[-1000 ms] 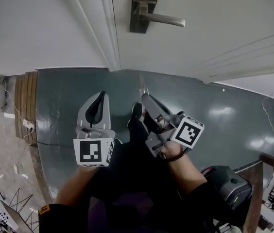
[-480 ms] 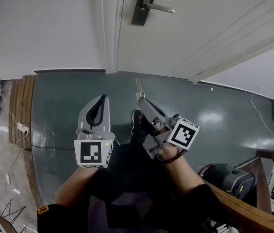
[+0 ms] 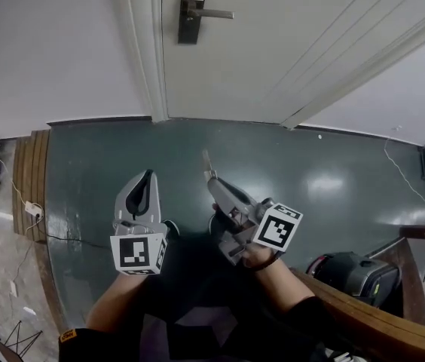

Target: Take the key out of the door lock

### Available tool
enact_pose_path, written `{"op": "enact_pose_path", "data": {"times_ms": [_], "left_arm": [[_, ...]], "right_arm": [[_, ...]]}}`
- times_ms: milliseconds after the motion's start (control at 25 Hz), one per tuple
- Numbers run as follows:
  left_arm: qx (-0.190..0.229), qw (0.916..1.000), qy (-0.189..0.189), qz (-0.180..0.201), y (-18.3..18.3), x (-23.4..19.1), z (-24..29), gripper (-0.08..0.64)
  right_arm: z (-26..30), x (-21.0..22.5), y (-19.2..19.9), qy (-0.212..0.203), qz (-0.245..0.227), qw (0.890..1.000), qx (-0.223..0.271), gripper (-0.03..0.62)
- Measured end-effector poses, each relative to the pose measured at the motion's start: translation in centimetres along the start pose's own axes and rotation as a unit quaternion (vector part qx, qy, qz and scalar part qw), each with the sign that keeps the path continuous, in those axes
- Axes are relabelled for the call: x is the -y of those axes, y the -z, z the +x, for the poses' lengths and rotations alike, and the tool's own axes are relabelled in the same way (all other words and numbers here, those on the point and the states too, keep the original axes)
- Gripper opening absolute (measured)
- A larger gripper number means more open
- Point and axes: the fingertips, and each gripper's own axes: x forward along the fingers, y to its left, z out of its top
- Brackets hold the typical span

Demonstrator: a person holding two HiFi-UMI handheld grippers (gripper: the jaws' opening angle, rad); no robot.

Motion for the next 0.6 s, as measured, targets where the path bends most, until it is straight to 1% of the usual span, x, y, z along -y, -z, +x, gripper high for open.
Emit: {"op": "enact_pose_path", "data": {"times_ms": [240, 400, 600], "left_arm": [[-0.017, 0.9998, 0.012, -0.006, 1.4, 5.3, 0.4, 0.012], [-0.031, 0.9994, 0.011, -0.007, 2.2, 7.1, 0.4, 0.012], [-0.035, 0.9991, 0.023, 0.001, 3.5, 8.6, 0.6, 0.012]], "right_arm": [[-4.9, 1.9, 0.2, 0.012, -0.016, 1.000, -0.016, 0.015], [-6.8, 2.6, 1.2, 0.016, -0.019, 0.999, -0.029, 0.015], [-7.6, 3.1, 1.6, 0.025, -0.041, 0.998, -0.038, 0.014]]}}
